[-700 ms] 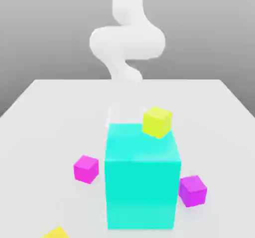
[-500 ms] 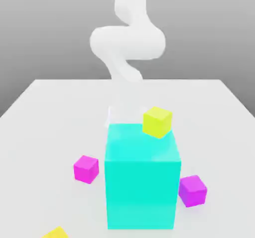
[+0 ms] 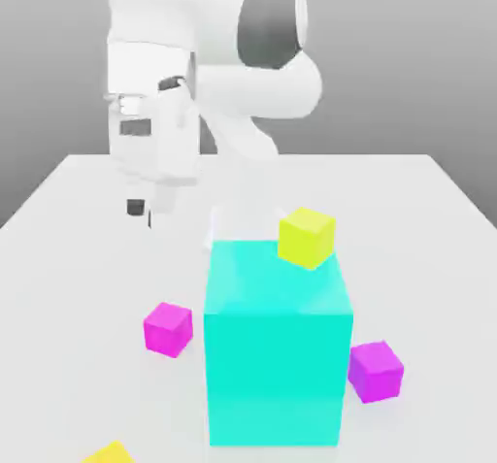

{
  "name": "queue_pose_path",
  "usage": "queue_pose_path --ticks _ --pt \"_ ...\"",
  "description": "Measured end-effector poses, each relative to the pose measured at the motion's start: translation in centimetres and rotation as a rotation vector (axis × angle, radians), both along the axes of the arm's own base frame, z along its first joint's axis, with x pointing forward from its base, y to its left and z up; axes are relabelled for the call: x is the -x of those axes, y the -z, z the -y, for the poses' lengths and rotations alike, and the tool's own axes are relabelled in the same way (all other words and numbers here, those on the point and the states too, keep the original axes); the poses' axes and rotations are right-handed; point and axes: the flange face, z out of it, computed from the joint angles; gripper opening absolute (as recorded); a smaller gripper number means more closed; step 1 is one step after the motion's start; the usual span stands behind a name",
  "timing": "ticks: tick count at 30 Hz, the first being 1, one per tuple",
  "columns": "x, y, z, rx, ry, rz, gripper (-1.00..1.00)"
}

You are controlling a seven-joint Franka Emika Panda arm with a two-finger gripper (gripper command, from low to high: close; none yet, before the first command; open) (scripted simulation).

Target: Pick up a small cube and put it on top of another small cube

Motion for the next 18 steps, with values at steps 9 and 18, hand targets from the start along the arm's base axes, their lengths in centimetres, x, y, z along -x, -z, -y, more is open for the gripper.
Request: queue_pose_path --ticks 9,18 --pt "6.4 11.4 1.7 -0.124 0.473 -0.166 0.0" --pt "10.1 19.0 1.9 -0.167 0.696 -0.24 0.0"
